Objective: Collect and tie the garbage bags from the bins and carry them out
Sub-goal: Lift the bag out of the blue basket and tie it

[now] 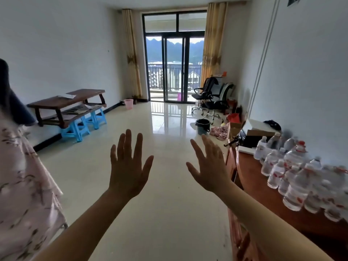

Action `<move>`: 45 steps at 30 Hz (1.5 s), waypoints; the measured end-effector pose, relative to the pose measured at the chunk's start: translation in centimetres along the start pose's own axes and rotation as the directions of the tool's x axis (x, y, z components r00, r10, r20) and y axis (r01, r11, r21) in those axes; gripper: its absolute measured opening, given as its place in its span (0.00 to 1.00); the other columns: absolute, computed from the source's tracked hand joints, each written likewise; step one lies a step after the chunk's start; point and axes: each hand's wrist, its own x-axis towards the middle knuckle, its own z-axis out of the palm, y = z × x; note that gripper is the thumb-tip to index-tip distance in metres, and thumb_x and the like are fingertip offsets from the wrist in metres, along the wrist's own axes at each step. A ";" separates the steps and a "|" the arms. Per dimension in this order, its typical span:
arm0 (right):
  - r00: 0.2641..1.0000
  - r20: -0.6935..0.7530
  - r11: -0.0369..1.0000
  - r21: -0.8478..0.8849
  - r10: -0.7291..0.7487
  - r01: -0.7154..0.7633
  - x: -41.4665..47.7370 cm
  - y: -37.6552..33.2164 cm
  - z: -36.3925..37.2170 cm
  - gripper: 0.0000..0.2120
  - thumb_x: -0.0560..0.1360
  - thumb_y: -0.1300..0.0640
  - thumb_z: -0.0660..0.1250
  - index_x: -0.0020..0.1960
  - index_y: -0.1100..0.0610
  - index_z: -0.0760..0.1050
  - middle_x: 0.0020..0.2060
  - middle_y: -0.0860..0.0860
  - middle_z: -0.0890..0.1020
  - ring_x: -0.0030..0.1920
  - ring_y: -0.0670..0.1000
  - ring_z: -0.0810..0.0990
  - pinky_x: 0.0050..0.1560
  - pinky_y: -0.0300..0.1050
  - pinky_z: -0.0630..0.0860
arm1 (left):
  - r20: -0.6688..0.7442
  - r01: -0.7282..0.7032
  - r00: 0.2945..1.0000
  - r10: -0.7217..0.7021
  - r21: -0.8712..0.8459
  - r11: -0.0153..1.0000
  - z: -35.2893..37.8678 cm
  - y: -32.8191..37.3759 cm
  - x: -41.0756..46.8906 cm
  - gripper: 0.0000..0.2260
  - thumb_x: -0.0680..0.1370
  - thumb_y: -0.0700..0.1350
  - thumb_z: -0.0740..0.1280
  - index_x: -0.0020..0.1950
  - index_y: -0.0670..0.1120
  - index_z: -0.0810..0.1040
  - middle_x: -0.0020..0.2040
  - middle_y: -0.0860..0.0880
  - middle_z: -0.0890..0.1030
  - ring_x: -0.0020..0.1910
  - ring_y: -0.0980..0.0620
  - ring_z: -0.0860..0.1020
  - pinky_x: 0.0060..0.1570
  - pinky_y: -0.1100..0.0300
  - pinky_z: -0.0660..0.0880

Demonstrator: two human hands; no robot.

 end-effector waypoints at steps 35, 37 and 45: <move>0.972 0.035 0.972 -0.029 0.233 -0.232 73.2 47.5 44.3 0.41 0.78 0.35 0.56 0.79 0.44 0.35 0.79 0.56 0.36 0.79 0.61 0.44 0.76 0.62 0.45 | 0.127 -0.098 0.986 0.112 -0.109 0.989 66.6 -3.2 79.6 0.33 0.80 0.65 0.42 0.82 0.52 0.41 0.82 0.45 0.39 0.81 0.42 0.44 0.75 0.37 0.52; 0.976 0.049 0.975 -0.086 0.210 -0.205 78.0 50.0 47.4 0.41 0.77 0.35 0.56 0.80 0.46 0.36 0.79 0.57 0.37 0.79 0.61 0.45 0.76 0.62 0.46 | 0.137 -0.103 0.984 0.116 -0.104 0.989 70.7 -5.0 84.2 0.33 0.81 0.65 0.41 0.82 0.51 0.42 0.82 0.43 0.41 0.81 0.41 0.46 0.75 0.36 0.54; 0.949 -0.006 0.944 -0.097 0.316 -0.315 96.4 59.7 53.2 0.40 0.78 0.35 0.56 0.79 0.44 0.35 0.79 0.56 0.41 0.79 0.60 0.47 0.77 0.63 0.47 | 0.170 -0.146 0.970 0.172 -0.156 0.977 82.3 -6.6 105.4 0.33 0.80 0.65 0.42 0.81 0.51 0.40 0.81 0.44 0.38 0.81 0.43 0.42 0.75 0.37 0.51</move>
